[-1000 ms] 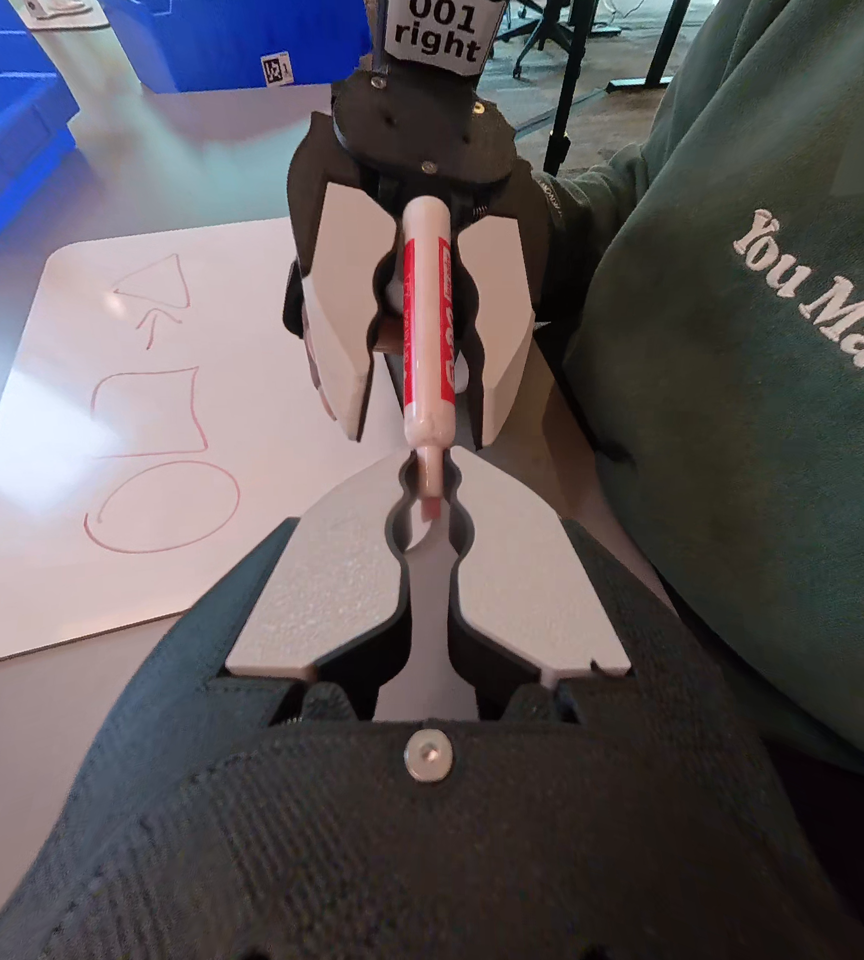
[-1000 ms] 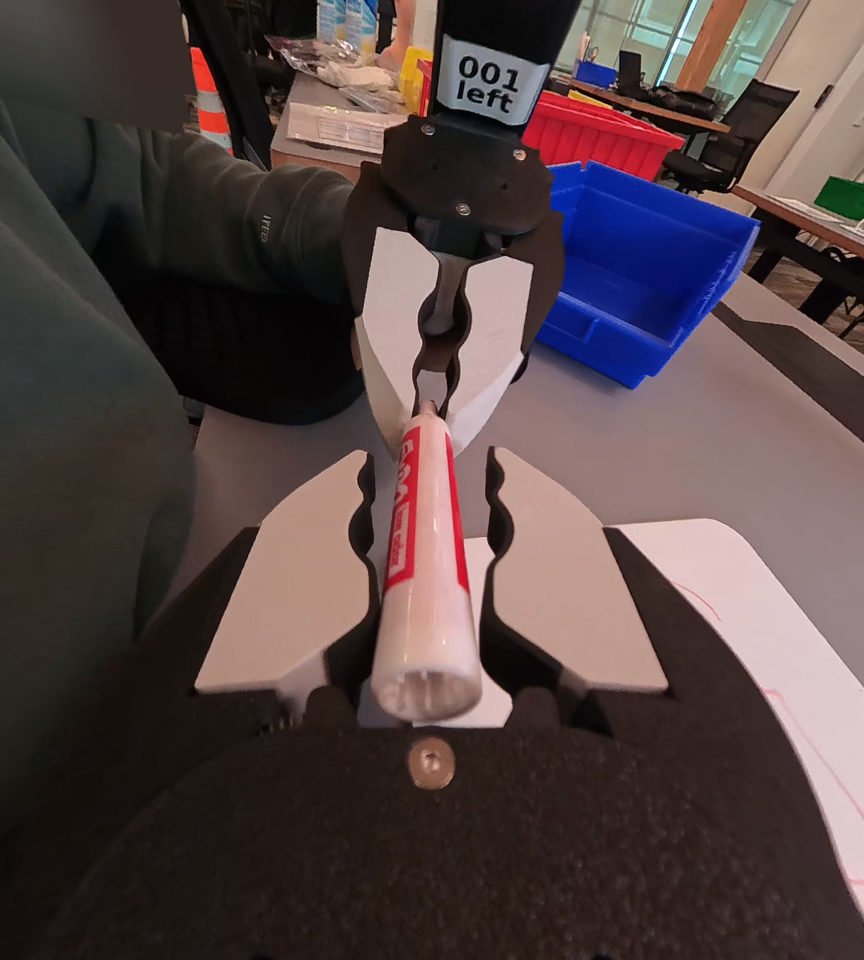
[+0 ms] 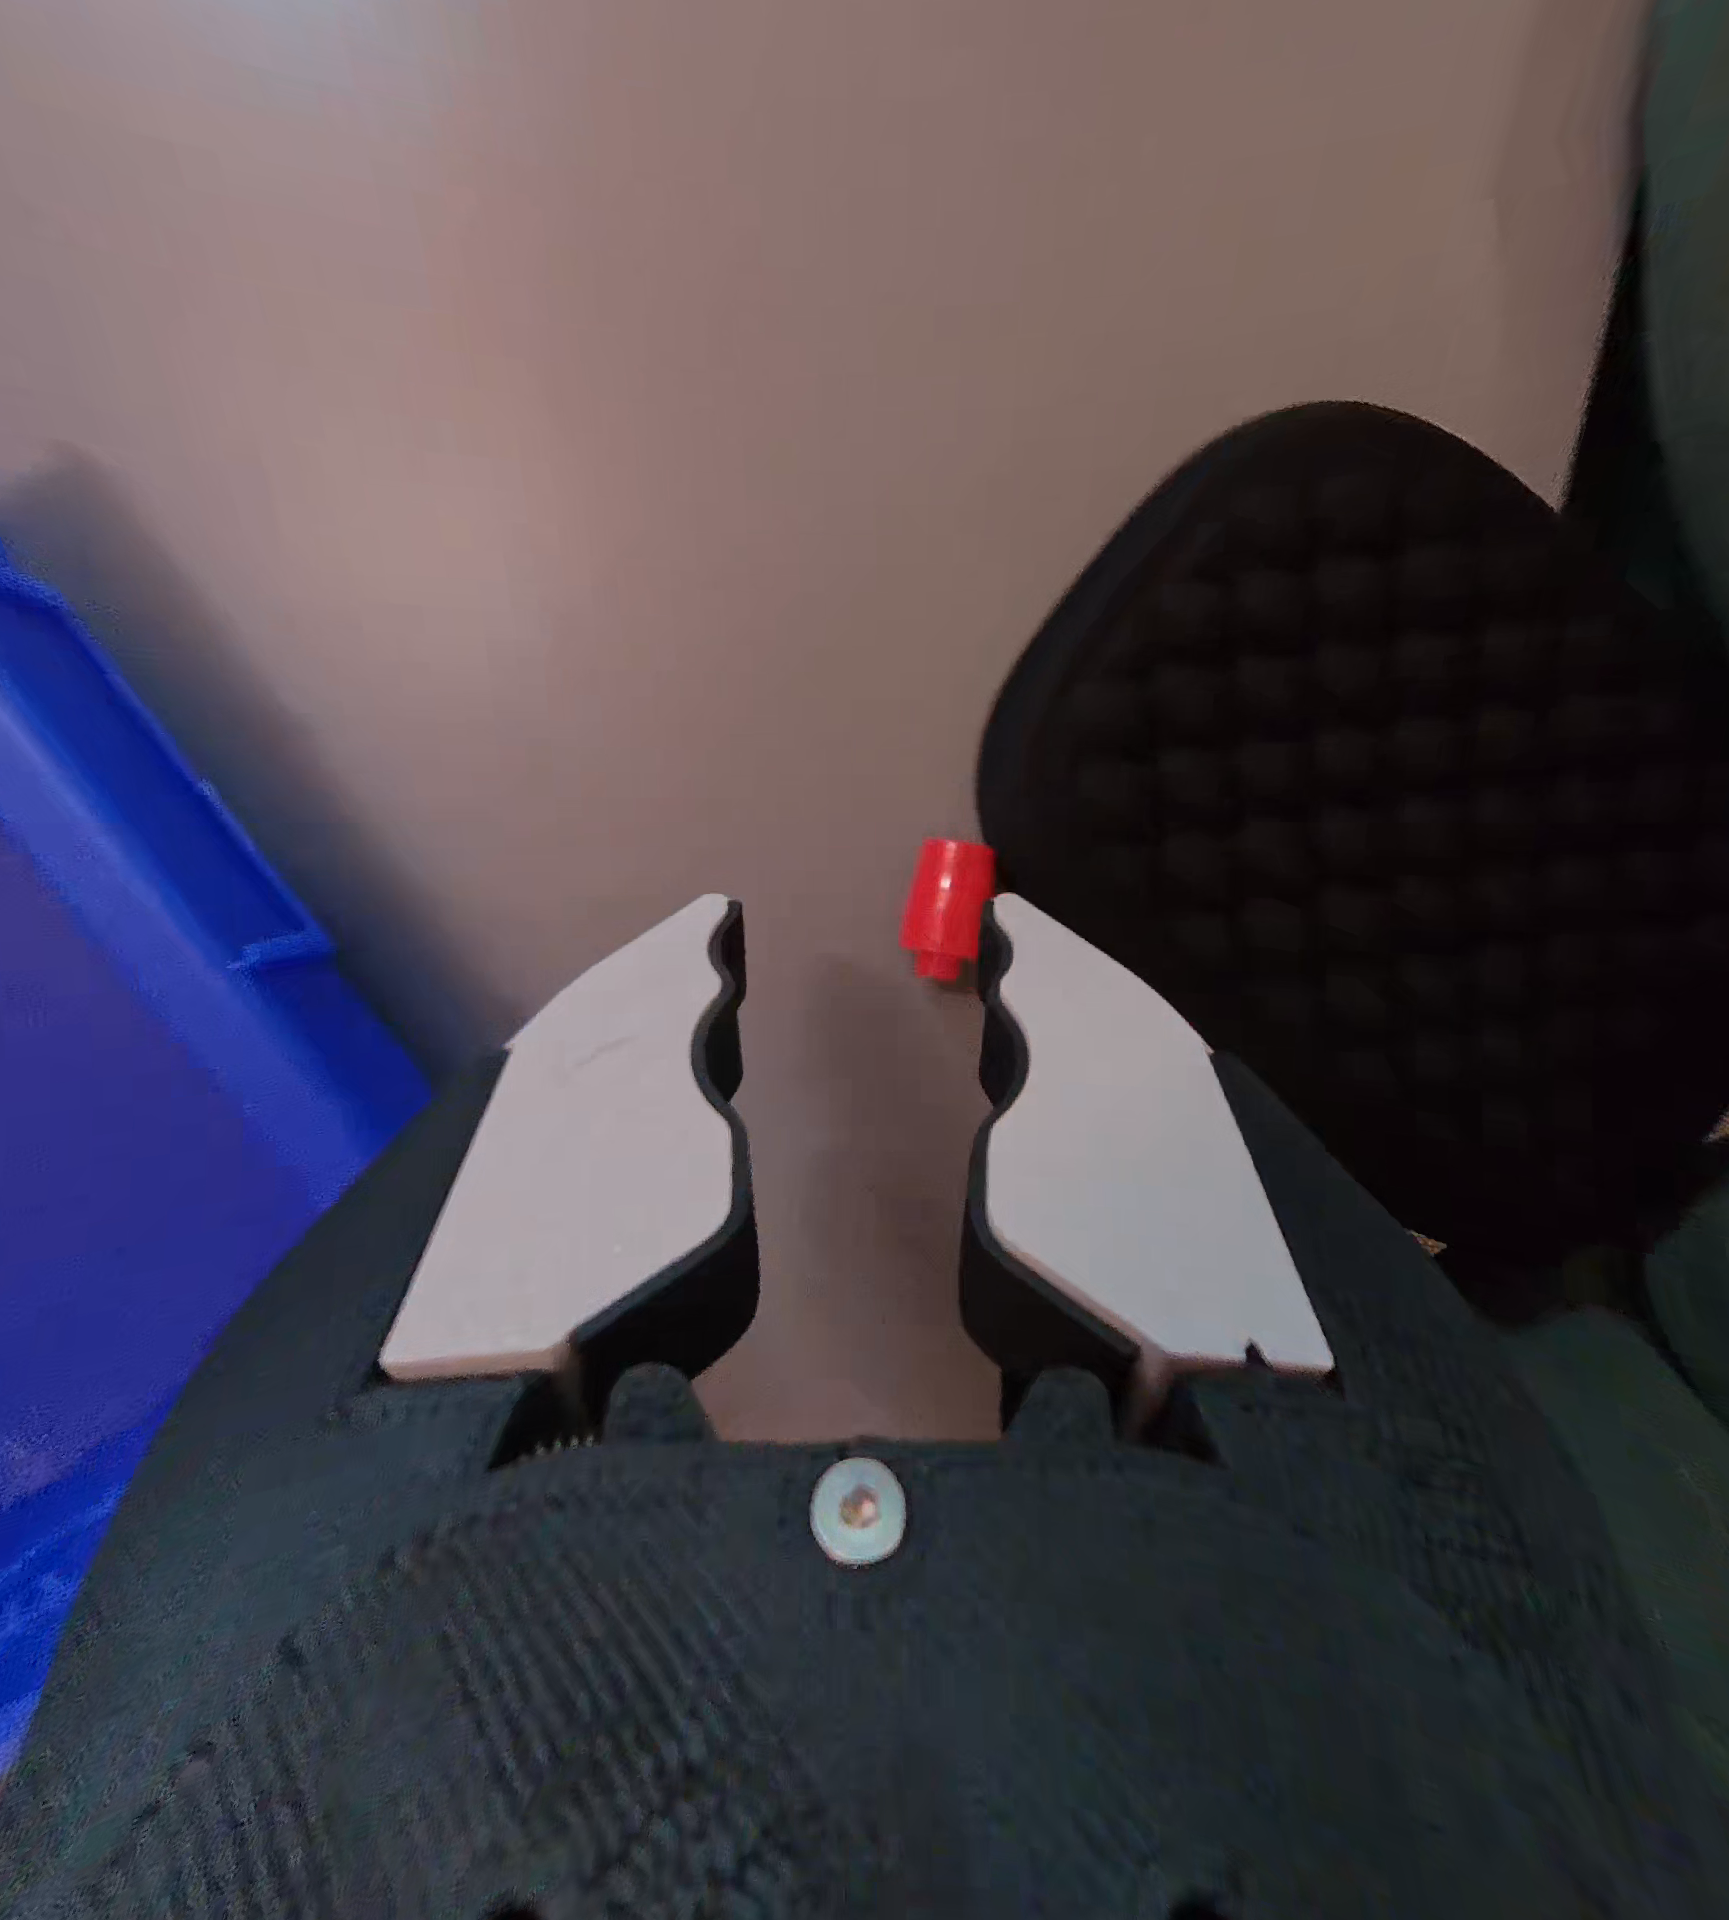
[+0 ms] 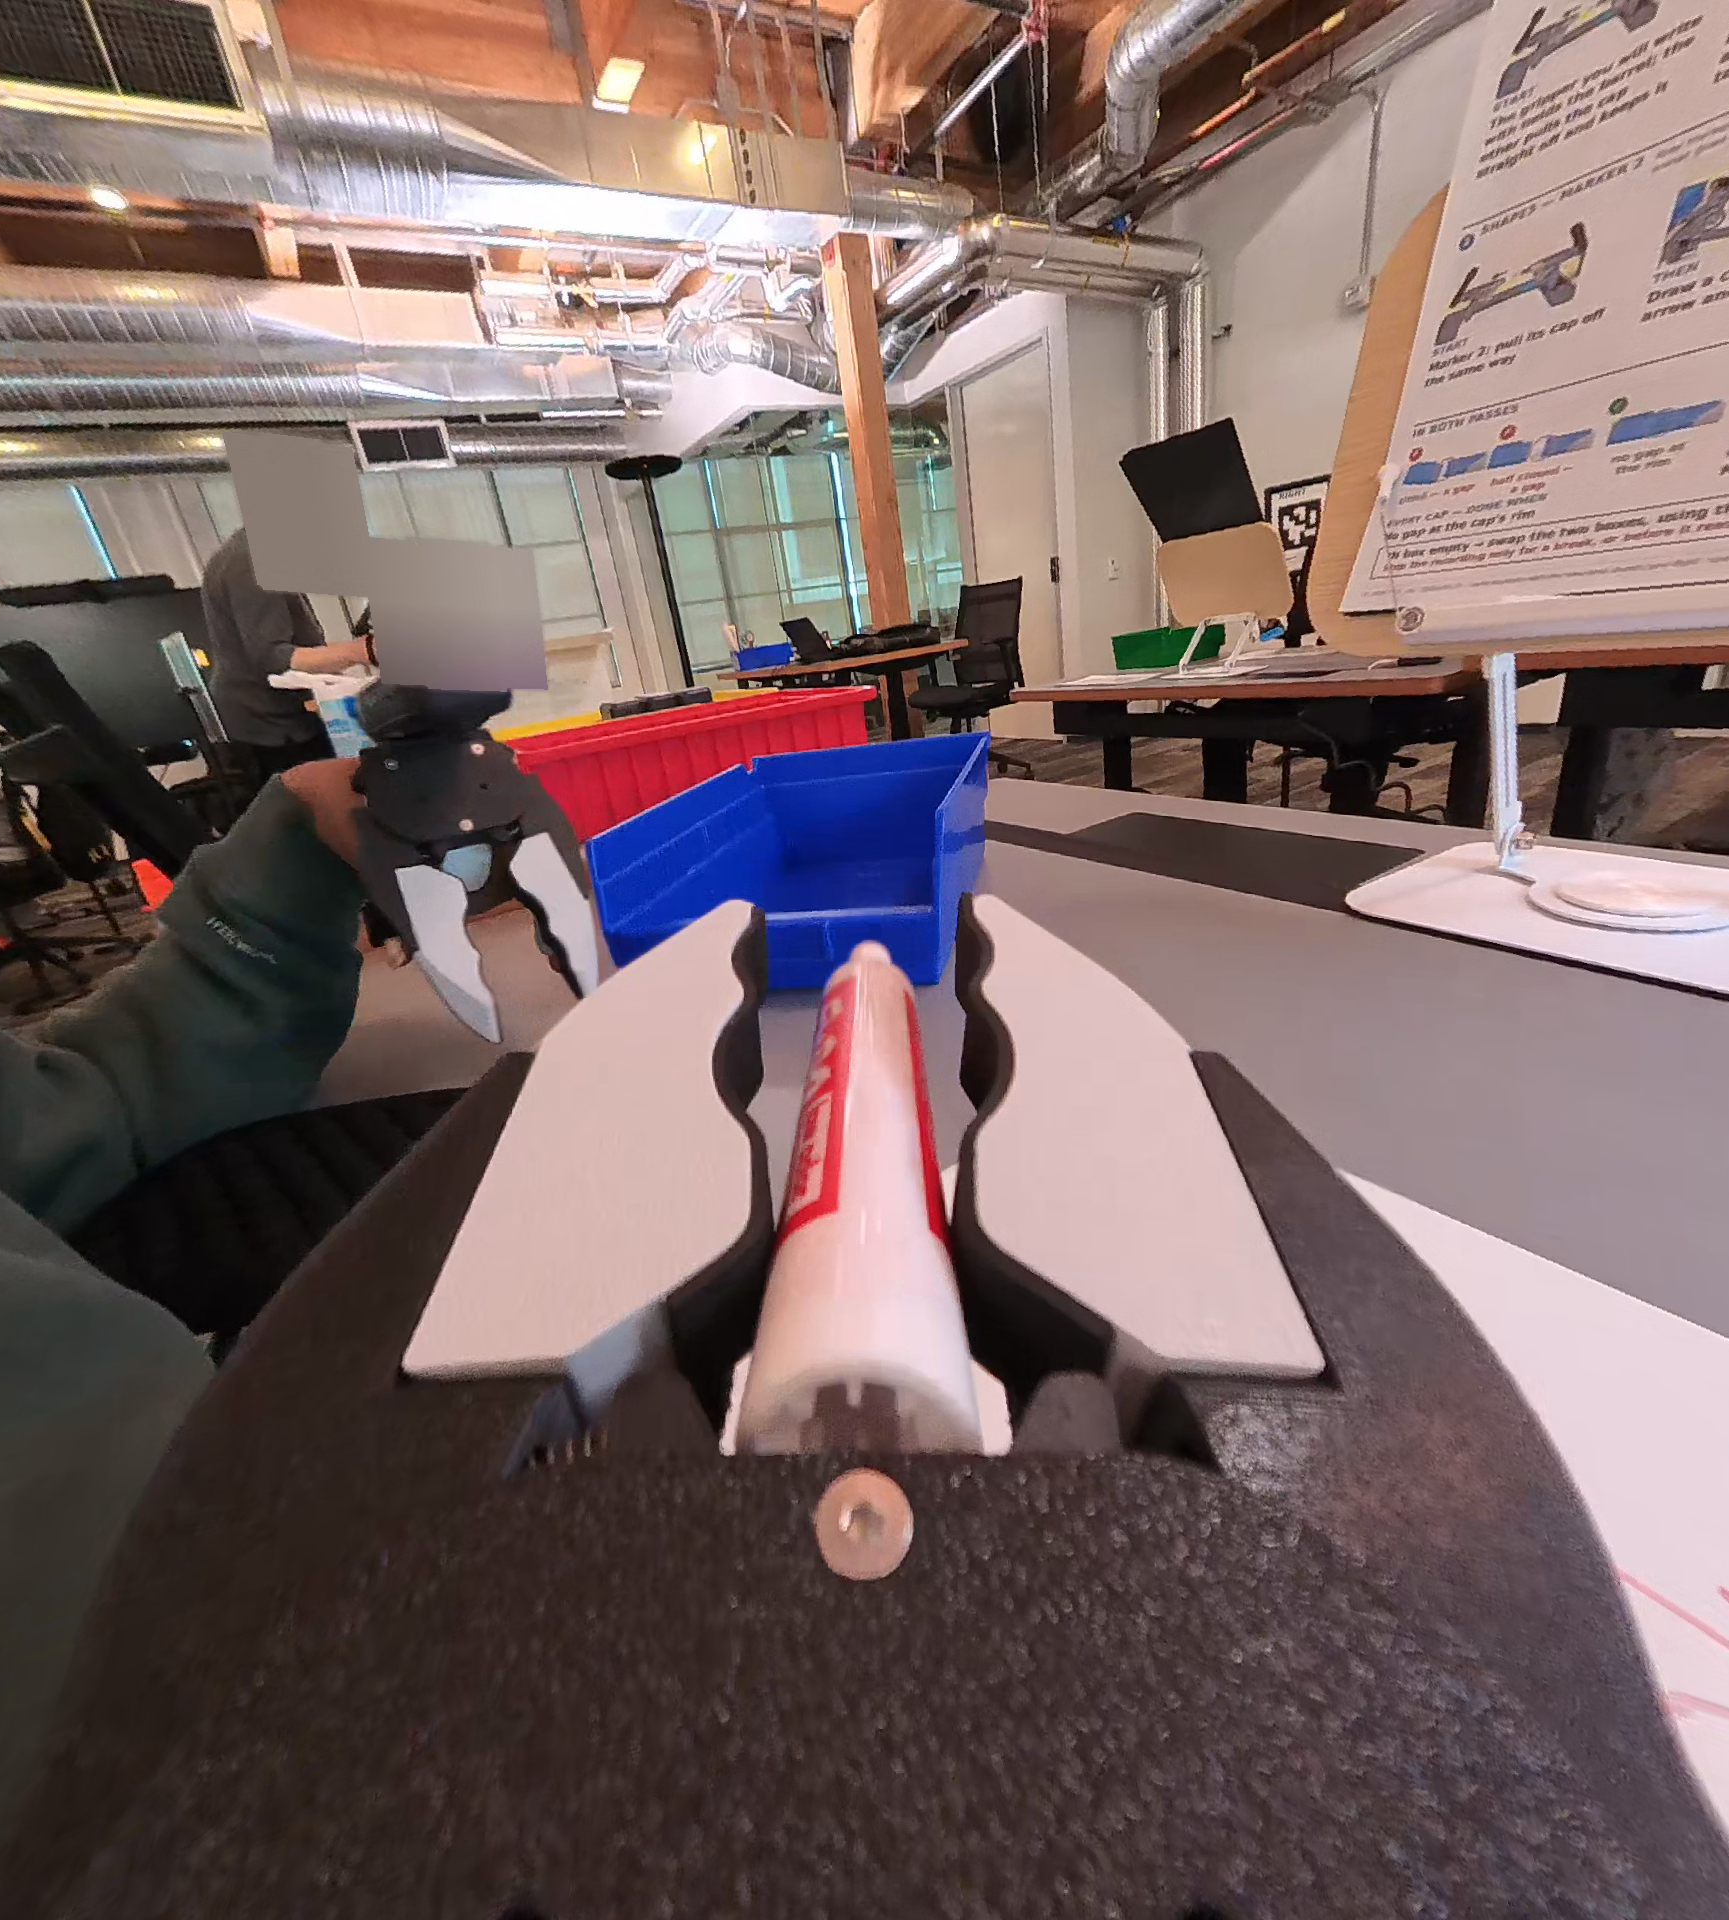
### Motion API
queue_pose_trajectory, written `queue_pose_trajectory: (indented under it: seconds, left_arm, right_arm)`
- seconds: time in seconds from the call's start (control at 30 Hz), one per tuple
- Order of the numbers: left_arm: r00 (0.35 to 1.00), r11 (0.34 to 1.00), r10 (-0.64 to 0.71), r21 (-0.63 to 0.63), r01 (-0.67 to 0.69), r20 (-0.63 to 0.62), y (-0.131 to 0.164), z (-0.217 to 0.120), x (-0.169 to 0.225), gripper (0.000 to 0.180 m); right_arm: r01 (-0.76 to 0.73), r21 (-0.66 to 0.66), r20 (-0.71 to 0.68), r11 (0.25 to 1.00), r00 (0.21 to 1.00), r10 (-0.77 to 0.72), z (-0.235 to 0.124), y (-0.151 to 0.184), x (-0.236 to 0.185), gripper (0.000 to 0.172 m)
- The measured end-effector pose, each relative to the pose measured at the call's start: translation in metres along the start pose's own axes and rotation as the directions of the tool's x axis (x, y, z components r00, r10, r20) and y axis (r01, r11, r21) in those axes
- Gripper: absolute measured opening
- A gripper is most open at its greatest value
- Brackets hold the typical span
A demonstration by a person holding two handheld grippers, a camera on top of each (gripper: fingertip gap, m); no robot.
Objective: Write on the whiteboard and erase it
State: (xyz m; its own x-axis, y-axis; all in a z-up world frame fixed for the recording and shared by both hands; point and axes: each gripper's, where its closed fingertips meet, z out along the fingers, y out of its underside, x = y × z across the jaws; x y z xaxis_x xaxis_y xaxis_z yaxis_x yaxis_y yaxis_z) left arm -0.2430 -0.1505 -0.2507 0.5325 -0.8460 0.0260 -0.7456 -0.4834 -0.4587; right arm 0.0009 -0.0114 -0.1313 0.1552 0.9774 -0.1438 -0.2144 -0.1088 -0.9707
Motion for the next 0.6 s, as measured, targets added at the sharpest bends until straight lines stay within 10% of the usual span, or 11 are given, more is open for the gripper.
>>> queue_pose_trajectory:
  seconds: [0.27, 0.6]
  left_arm:
    - [0.994, 0.999, 0.027, -0.039, -0.031, -0.103, 0.009, 0.02, 0.021, 0.032]
    - [0.974, 0.981, 0.135, 0.112, -0.157, 0.181, -0.028, 0.025, -0.012, 0.019]
  right_arm:
    - [-0.027, -0.046, 0.002, 0.999, 1.0, 0.027, 0.006, 0.01, 0.002, 0.035]
    - [-0.015, -0.067, 0.078, 0.998, 0.997, 0.02, 0.008, 0.011, -0.012, 0.035]
